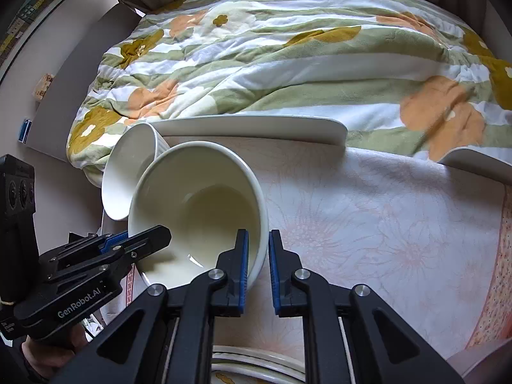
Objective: Organize plates and bowls
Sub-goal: 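Carry the cream bowl with both grippers over the pink basin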
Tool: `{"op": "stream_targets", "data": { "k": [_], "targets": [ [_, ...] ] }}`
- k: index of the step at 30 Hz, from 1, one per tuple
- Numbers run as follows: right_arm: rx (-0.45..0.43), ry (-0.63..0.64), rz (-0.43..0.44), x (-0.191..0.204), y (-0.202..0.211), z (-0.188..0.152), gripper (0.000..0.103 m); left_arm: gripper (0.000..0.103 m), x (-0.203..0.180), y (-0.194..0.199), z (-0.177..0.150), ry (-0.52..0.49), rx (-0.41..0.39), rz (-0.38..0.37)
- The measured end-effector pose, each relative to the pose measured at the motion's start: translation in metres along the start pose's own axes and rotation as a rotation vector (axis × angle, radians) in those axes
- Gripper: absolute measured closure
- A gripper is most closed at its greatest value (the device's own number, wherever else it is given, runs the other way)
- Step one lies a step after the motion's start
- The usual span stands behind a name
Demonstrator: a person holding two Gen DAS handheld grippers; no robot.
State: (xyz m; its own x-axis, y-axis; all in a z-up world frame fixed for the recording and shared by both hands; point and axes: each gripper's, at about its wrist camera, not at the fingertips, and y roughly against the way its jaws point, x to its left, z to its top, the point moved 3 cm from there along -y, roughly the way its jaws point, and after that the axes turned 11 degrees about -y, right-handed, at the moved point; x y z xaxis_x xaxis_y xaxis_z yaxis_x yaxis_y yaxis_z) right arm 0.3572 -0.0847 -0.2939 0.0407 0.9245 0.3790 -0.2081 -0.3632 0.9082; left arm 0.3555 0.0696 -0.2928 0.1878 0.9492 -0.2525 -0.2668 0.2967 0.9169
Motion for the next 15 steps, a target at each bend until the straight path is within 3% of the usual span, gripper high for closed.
{"op": "stream_targets", "data": {
  "k": [7, 15],
  "targets": [
    [-0.111, 0.026, 0.034, 0.007, 0.058, -0.012, 0.092, 0.089, -0.033, 0.053, -0.001, -0.057, -0.082, 0.021],
    [-0.223, 0.008, 0.062, -0.022, 0.138, -0.045, 0.092, 0.090, -0.110, 0.102, -0.020, -0.100, -0.153, 0.000]
  ]
}}
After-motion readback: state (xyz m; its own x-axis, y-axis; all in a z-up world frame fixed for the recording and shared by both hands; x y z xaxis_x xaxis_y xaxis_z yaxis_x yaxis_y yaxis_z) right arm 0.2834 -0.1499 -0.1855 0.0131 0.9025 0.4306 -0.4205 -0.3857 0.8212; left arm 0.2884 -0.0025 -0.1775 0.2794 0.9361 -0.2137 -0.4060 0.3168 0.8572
